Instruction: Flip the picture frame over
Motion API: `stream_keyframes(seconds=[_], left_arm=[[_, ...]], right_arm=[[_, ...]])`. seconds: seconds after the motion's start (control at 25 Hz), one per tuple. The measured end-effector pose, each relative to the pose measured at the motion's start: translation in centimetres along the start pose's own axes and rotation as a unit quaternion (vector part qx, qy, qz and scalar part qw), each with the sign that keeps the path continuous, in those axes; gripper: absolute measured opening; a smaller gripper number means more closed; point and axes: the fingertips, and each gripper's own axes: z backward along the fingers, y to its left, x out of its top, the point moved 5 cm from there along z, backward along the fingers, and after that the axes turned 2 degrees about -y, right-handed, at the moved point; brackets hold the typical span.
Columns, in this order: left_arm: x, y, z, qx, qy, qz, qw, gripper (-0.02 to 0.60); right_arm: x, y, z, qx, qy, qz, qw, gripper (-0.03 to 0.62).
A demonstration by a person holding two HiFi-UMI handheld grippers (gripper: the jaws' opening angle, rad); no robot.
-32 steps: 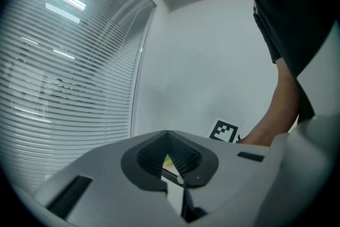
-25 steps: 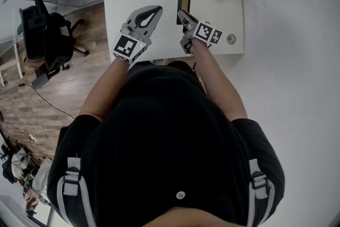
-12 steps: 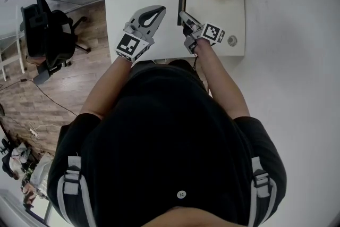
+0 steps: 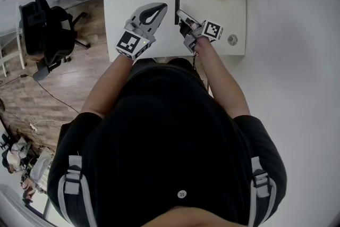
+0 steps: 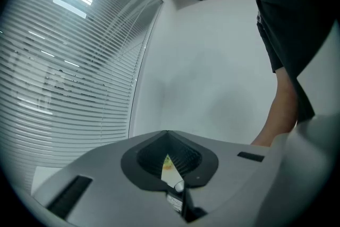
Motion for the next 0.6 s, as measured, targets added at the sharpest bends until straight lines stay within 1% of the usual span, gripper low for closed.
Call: stream_keyframes(seconds=[0.08,0.16,0.36,0.48,0.6], left_arm=[[-0.4,0.0,-0.1,-0.001,0.0,0.002,1.0,0.005],[-0.6,-0.1,-0.2,-0.001,0.0,0.005,1.0,0.005],[-1.2,-0.1,-0.9,0.001,0.001,0.01,0.9999,0.005],[-1.8,0.0,-1.2,0.003,0.004,0.013,0.9999,0.005],[-1.8,0.1,-1.4,0.005,0.009,0.014,0.9998,0.005]], right_arm=[[-0.1,-0.4,0.0,0.009,0.0,-0.012,1.0,0.051],[-0.2,-1.2,0.0,0.009,0.001,-0.024,1.0,0.051],[0.1,-1.7,-0.5,0.018,0.004,-0.04,0.999,0.051],[0.0,-2.2,-0.7,0.029,0.004,-0.065,0.997,0.051],[0.0,-2.7,-0.9,0.045,0.0,-0.103,0.994,0.051]])
